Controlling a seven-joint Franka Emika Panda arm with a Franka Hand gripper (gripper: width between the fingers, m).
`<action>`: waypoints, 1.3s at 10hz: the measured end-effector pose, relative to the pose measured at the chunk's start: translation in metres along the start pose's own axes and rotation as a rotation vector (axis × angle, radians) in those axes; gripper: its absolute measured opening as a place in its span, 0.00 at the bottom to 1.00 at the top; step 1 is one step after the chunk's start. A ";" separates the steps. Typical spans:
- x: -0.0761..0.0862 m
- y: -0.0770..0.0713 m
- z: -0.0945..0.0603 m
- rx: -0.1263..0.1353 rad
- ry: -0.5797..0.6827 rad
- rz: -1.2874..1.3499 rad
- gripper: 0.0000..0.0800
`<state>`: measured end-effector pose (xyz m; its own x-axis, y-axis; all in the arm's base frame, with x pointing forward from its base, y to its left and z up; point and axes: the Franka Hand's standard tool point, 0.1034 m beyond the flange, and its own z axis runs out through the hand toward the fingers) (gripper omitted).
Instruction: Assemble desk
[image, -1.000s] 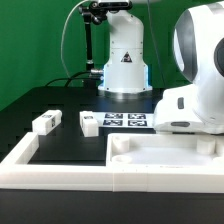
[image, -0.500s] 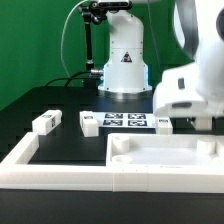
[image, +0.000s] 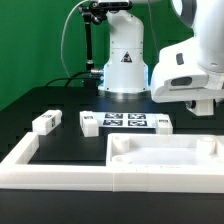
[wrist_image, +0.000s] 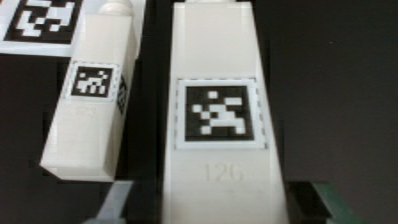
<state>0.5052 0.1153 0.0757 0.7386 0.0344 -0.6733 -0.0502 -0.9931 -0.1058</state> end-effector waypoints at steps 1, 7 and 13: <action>0.009 -0.001 -0.007 0.004 0.103 -0.016 0.36; 0.010 0.011 -0.070 -0.007 0.508 -0.102 0.36; 0.015 0.011 -0.115 -0.024 0.853 -0.126 0.36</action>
Offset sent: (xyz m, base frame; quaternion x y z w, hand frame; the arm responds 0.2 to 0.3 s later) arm 0.0268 -0.0148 0.0509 0.0241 0.0936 -0.0517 0.9940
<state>0.5929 0.0918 0.1487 0.9906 0.0581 0.1235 0.0732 -0.9900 -0.1206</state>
